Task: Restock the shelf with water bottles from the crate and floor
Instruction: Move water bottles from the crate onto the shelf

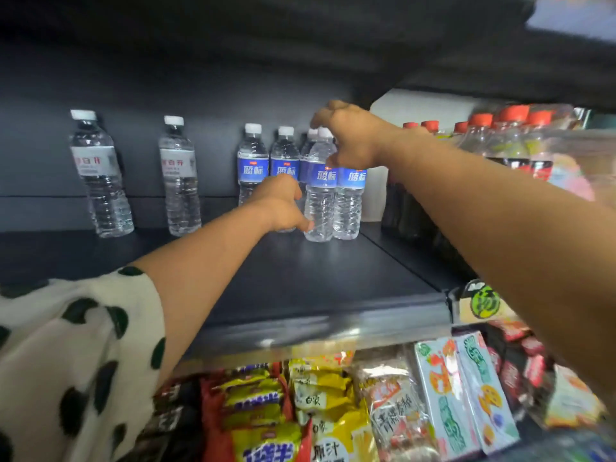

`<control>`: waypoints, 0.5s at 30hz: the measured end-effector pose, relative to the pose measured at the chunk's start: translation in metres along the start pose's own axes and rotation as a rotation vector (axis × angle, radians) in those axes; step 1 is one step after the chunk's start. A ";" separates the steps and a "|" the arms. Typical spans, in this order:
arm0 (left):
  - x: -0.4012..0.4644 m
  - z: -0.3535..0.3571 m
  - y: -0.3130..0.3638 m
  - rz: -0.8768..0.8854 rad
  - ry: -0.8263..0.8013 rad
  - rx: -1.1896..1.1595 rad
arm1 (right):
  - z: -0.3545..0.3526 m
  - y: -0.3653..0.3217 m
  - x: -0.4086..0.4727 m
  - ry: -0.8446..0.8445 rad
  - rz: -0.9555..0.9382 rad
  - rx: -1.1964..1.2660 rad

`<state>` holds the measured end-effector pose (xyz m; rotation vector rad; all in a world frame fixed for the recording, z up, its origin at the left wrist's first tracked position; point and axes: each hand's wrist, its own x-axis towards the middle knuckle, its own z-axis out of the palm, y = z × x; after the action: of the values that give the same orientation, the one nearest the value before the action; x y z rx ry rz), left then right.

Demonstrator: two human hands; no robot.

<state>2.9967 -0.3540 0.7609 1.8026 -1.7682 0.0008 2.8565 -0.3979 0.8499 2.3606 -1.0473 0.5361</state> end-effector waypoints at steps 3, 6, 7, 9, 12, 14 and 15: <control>-0.052 -0.021 0.000 0.051 -0.025 0.020 | -0.014 -0.040 -0.051 -0.073 -0.004 -0.013; -0.115 -0.040 -0.003 0.102 -0.025 0.027 | -0.029 -0.086 -0.110 -0.137 0.028 0.021; -0.137 -0.045 -0.005 0.126 -0.019 0.040 | -0.033 -0.102 -0.129 -0.150 0.046 0.031; -0.183 -0.050 -0.012 0.173 -0.021 0.081 | -0.037 -0.135 -0.168 -0.175 0.075 0.058; -0.253 -0.046 -0.024 0.222 -0.074 0.137 | -0.031 -0.183 -0.226 -0.241 0.112 0.102; -0.297 -0.034 -0.034 0.246 -0.155 0.202 | -0.019 -0.212 -0.264 -0.304 0.122 0.134; -0.316 -0.025 -0.041 0.249 -0.207 0.234 | -0.011 -0.226 -0.281 -0.342 0.122 0.150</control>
<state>3.0096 -0.0596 0.6362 1.7798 -2.2113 0.1307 2.8512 -0.1004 0.6453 2.5936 -1.3505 0.2647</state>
